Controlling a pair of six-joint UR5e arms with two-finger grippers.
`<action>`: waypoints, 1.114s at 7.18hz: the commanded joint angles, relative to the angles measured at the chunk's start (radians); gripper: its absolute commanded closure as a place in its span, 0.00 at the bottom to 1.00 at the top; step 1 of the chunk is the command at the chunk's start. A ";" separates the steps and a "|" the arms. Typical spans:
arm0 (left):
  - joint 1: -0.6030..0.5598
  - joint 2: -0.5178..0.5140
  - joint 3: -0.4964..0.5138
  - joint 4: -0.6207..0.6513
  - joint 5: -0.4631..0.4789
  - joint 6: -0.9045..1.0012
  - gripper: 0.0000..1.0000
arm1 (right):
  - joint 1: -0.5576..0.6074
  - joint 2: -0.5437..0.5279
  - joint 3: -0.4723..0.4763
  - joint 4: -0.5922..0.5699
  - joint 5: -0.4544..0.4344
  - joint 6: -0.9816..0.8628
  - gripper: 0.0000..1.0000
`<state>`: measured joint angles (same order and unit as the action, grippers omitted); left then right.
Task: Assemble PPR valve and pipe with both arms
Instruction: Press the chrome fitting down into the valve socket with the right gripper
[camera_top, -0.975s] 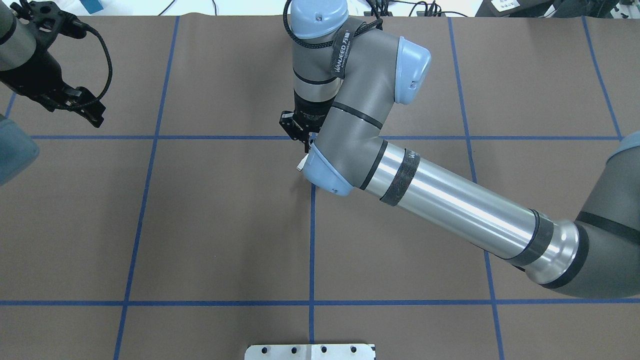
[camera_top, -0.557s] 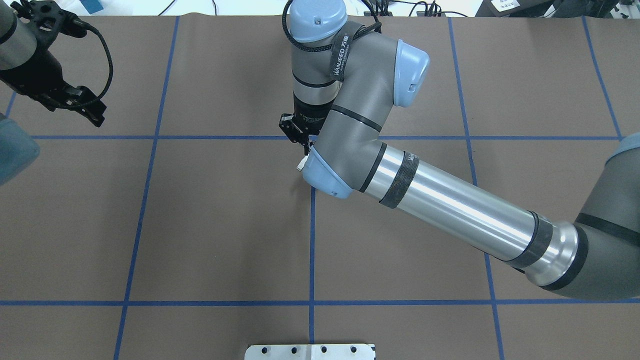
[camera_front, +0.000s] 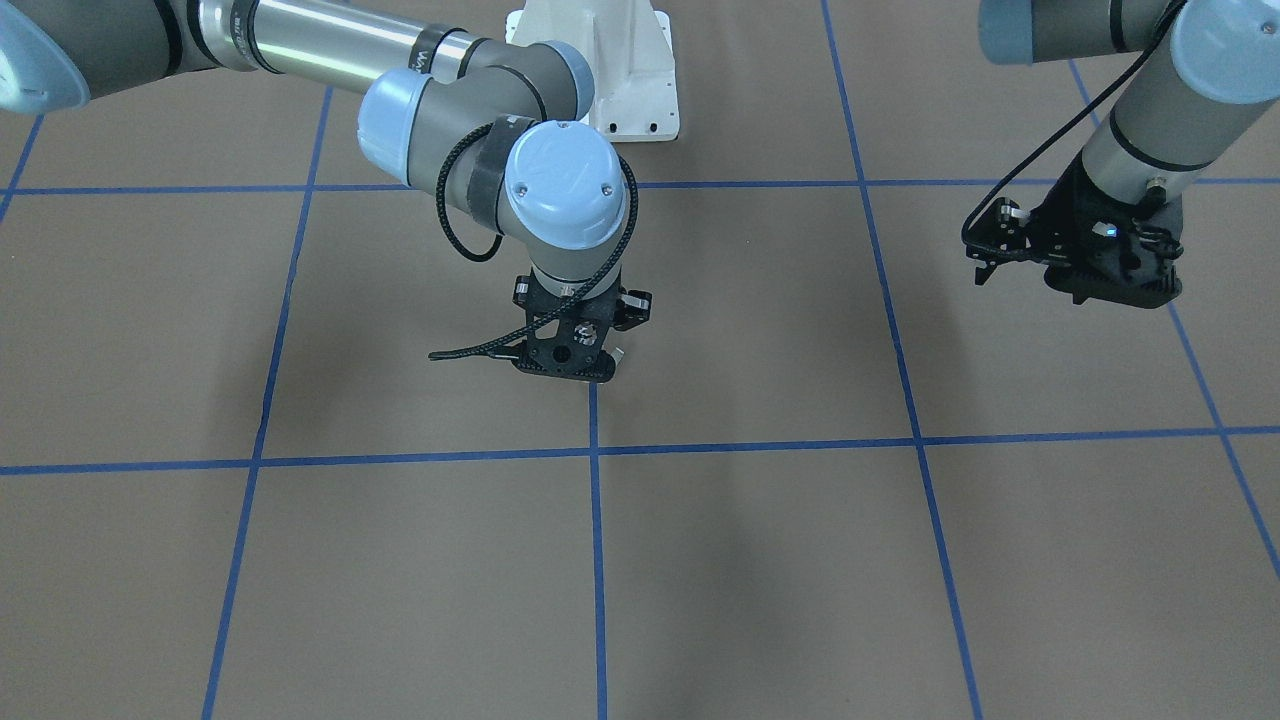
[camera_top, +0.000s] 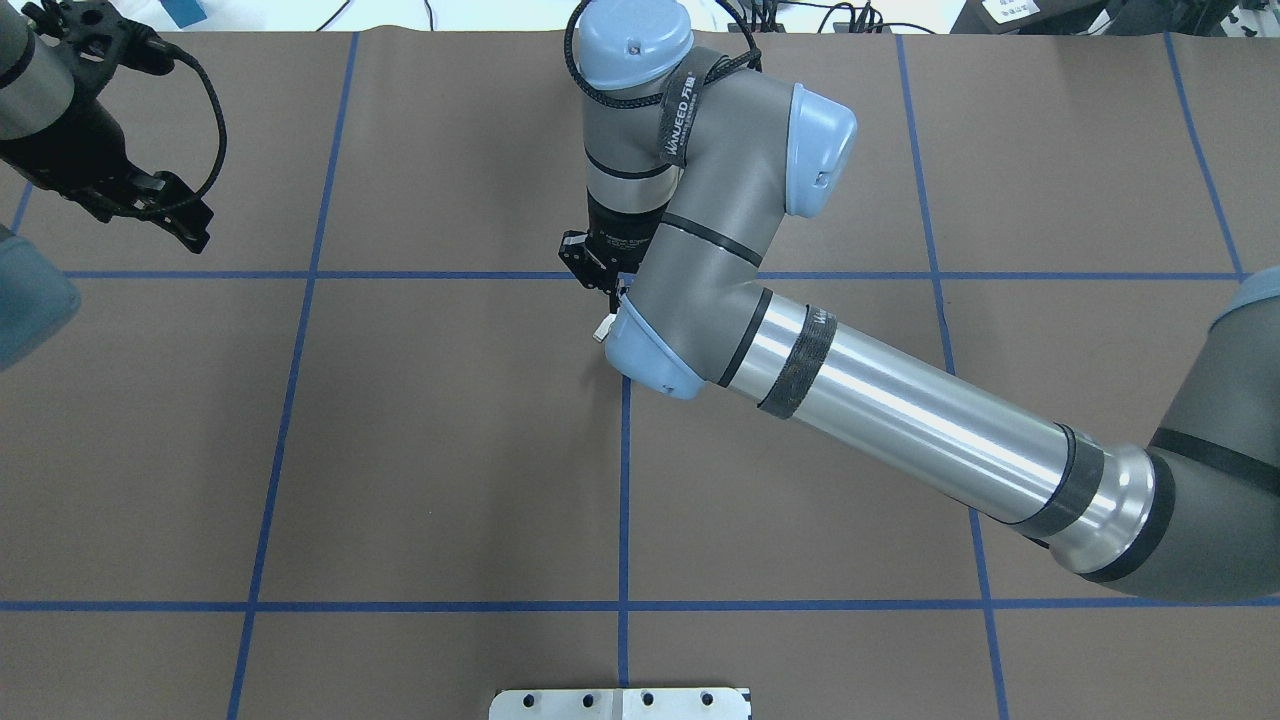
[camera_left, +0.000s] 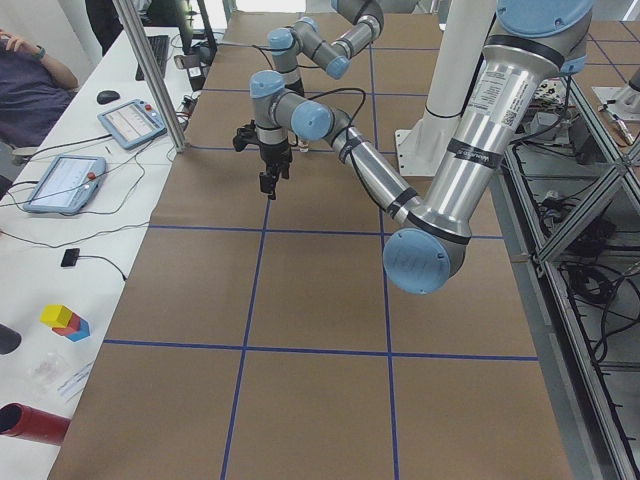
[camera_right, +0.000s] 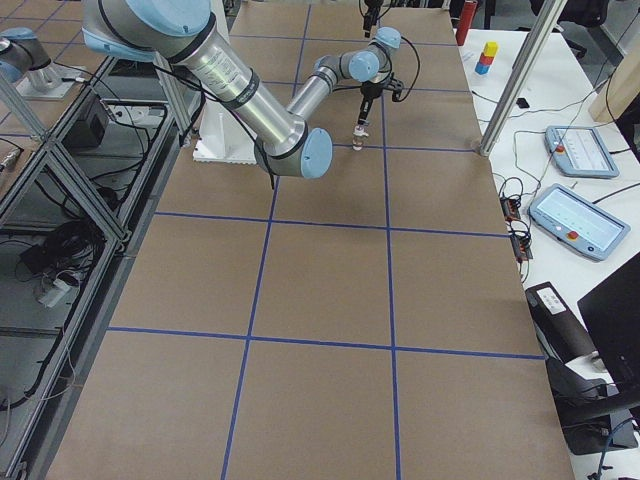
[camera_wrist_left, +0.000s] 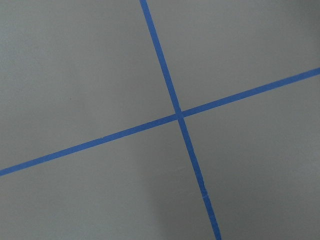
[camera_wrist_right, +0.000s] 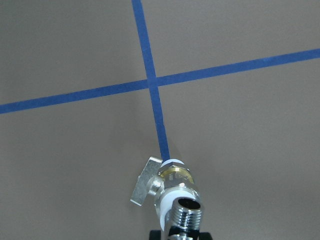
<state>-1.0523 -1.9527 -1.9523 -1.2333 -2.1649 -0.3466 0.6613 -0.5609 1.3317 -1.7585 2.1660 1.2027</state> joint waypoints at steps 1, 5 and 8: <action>0.000 0.000 0.001 0.000 0.000 0.000 0.00 | 0.000 -0.002 0.000 0.001 0.000 -0.002 1.00; 0.002 0.000 0.006 0.000 -0.001 0.000 0.00 | -0.002 -0.019 0.000 0.030 0.000 0.000 1.00; 0.002 0.000 0.006 0.000 -0.001 0.000 0.00 | -0.003 -0.019 0.000 0.030 0.000 0.001 1.00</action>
<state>-1.0513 -1.9528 -1.9467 -1.2343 -2.1649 -0.3467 0.6593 -0.5789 1.3315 -1.7293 2.1660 1.2034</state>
